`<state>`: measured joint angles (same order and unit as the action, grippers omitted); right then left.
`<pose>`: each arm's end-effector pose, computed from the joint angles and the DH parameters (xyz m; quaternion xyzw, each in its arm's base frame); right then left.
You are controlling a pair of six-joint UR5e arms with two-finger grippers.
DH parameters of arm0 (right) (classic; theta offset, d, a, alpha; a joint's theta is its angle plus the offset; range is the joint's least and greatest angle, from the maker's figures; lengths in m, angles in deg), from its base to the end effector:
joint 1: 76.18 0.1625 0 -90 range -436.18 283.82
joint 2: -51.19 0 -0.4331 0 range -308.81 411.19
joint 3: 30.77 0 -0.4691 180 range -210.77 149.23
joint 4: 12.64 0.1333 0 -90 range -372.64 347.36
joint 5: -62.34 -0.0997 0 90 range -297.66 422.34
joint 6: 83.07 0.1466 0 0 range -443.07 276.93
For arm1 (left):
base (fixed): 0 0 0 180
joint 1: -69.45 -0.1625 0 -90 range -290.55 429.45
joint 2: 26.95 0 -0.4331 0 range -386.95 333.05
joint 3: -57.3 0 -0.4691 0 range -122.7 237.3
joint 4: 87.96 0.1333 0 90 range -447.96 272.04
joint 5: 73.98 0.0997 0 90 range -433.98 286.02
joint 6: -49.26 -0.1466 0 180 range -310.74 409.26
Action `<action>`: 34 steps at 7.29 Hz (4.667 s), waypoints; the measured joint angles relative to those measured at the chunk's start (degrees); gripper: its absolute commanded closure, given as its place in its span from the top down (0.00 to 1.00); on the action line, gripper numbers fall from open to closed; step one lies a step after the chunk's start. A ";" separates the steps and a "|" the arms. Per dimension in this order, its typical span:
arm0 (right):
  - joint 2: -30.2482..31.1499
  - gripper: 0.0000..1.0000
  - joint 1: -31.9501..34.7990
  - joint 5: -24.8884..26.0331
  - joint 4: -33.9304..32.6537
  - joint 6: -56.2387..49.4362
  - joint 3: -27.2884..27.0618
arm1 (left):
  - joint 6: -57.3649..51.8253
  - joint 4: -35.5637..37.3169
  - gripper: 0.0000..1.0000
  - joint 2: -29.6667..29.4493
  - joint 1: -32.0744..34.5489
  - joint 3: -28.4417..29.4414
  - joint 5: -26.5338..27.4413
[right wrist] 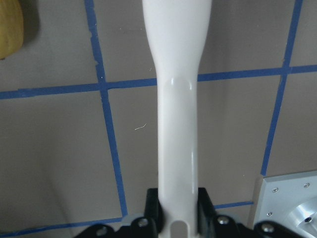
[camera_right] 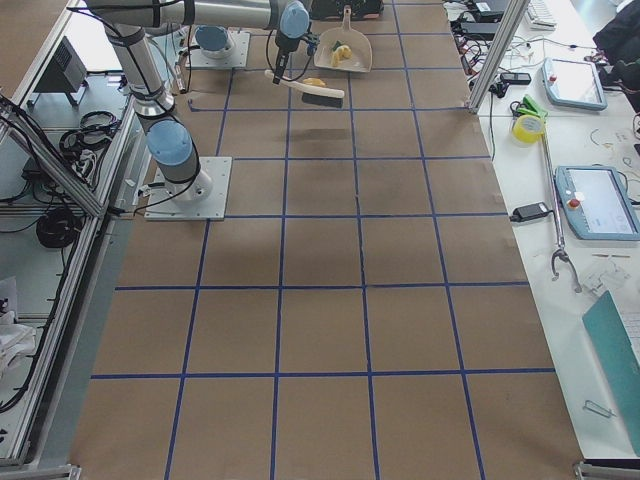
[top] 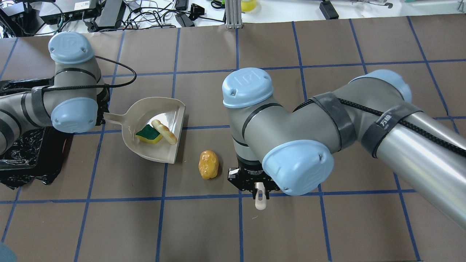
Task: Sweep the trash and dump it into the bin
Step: 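Move the brush with the right gripper behind the yellow potato, then sweep the yellow potato into the dustpan held by the left gripper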
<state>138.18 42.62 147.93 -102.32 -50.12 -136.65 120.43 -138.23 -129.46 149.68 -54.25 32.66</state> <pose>0.3737 -0.3796 0.2723 -0.0421 -0.9844 -0.1626 0.0530 0.0111 -0.6024 0.1927 -0.6469 0.7472 -0.1159 0.0993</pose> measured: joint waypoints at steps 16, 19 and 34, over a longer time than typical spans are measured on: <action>-10.94 0.04 12.55 -7.52 -23.75 27.04 -3.55 | 4.26 4.48 0.00 3.22 5.11 -7.54 5.46; -16.51 0.04 13.15 -8.67 -25.61 25.98 2.82 | 4.48 4.46 0.00 3.00 5.14 -7.54 5.44; -16.23 0.04 11.91 -2.31 -8.58 10.97 14.13 | 4.25 3.77 0.00 2.71 4.57 -7.33 1.45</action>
<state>121.95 54.52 145.62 -110.90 -39.15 -122.51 124.68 -134.47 -126.74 154.25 -61.58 34.11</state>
